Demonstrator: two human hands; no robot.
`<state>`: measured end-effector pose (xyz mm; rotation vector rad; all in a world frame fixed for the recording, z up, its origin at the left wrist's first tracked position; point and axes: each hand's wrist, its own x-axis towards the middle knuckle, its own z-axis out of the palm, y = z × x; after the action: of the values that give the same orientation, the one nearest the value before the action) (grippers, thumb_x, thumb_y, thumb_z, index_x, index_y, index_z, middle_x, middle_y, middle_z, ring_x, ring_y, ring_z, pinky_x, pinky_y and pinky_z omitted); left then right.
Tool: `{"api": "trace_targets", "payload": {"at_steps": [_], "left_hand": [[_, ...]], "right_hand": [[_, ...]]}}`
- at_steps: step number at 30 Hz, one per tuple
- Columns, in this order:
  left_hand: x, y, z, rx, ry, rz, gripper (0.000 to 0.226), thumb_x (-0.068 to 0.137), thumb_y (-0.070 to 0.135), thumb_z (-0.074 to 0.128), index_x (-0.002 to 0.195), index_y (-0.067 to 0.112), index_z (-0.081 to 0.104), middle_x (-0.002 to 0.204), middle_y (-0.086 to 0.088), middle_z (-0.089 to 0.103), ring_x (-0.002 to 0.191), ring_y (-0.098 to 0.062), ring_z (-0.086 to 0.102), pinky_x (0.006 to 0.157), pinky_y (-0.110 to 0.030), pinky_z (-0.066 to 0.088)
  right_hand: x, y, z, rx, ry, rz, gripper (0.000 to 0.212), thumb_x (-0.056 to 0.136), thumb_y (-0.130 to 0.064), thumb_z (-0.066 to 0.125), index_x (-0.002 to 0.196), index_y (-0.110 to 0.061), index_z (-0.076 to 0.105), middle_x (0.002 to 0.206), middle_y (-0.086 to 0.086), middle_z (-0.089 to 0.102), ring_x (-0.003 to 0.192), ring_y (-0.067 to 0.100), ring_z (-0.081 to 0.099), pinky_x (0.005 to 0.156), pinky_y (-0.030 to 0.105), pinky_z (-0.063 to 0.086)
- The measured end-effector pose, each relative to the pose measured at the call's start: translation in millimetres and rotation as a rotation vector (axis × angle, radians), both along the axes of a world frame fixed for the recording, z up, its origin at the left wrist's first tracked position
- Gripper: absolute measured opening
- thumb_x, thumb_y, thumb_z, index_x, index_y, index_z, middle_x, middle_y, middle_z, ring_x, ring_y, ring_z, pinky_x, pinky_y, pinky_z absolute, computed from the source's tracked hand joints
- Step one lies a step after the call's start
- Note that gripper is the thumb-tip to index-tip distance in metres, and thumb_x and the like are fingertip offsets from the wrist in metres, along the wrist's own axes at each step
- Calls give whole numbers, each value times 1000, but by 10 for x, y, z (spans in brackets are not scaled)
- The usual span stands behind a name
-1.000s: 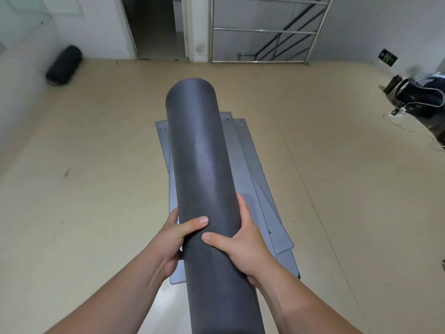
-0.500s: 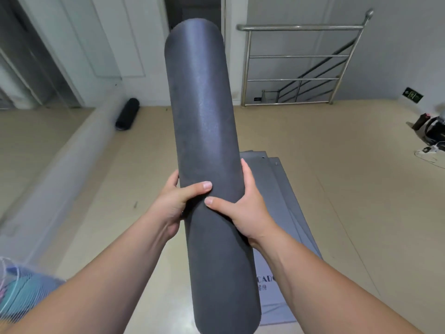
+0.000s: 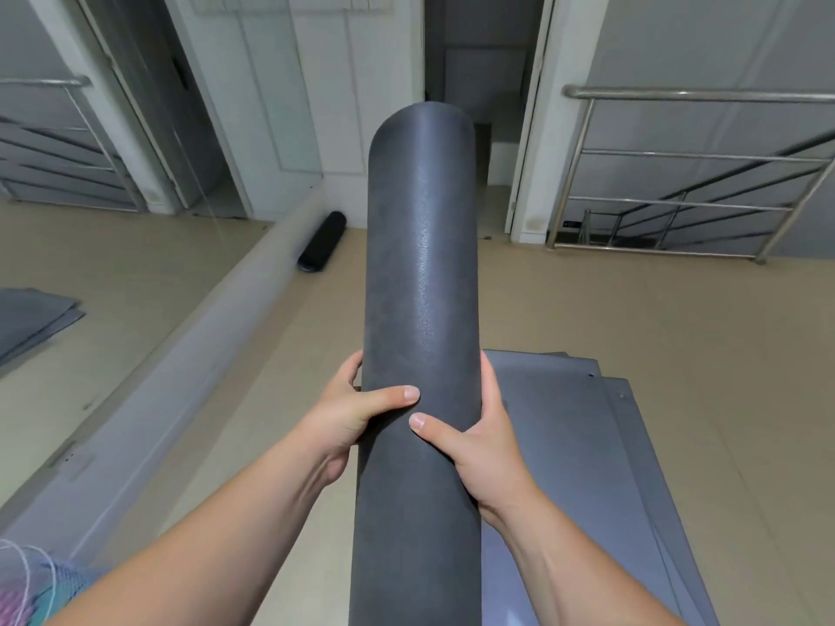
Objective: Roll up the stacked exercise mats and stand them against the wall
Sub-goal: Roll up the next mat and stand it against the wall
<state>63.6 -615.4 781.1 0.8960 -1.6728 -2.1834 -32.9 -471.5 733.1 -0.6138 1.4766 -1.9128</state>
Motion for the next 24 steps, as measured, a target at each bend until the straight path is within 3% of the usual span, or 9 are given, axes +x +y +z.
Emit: {"api": "trace_targets", "payload": {"at_steps": [4, 9, 14, 18, 22, 24], "left_hand": [[-565, -756, 60, 6, 22, 21, 84, 62, 20, 86, 138, 30, 54, 111, -4, 77, 93, -21, 77, 60, -23, 57], [-1148, -1817, 1, 39, 54, 46, 81, 61, 19, 84, 136, 30, 56, 107, -2, 79, 86, -16, 77, 56, -20, 56], [-1784, -3173, -175, 67, 72, 30, 79, 63, 18, 84, 136, 27, 56, 110, -1, 78, 90, -17, 77, 58, -22, 56], [-2359, -4367, -211, 91, 77, 7, 67, 78, 9, 84, 136, 27, 56, 110, 1, 78, 92, -16, 77, 59, -21, 57], [-2957, -5301, -66, 62, 73, -58, 74, 71, 23, 86, 137, 35, 54, 115, 9, 76, 98, -10, 75, 67, -23, 55], [-3299, -5718, -37, 69, 68, -73, 69, 78, 19, 85, 137, 36, 53, 115, 9, 76, 98, -10, 74, 68, -24, 55]], "right_hand": [[-620, -753, 68, -2, -24, 42, 101, 84, 2, 83, 159, -40, 30, 144, -1, 64, 128, 28, 65, 104, 59, 53], [-1210, -1835, 80, 21, -12, 43, 94, 87, 5, 79, 156, -40, 35, 142, -1, 65, 128, 28, 66, 104, 57, 53], [-1839, -3172, -6, 60, 44, 48, 88, 87, 3, 79, 153, -38, 38, 141, 0, 66, 127, 28, 66, 105, 57, 52], [-2343, -4295, 91, 102, 100, 2, 89, 85, 2, 81, 154, -36, 39, 141, -1, 65, 128, 27, 65, 107, 55, 51], [-2882, -5164, 303, 132, 136, -58, 87, 82, -3, 84, 148, -45, 44, 134, -8, 68, 121, 21, 68, 100, 50, 57], [-3202, -5548, 334, 134, 145, -96, 92, 81, -4, 86, 150, -47, 43, 134, -9, 68, 120, 19, 69, 99, 48, 58]]}}
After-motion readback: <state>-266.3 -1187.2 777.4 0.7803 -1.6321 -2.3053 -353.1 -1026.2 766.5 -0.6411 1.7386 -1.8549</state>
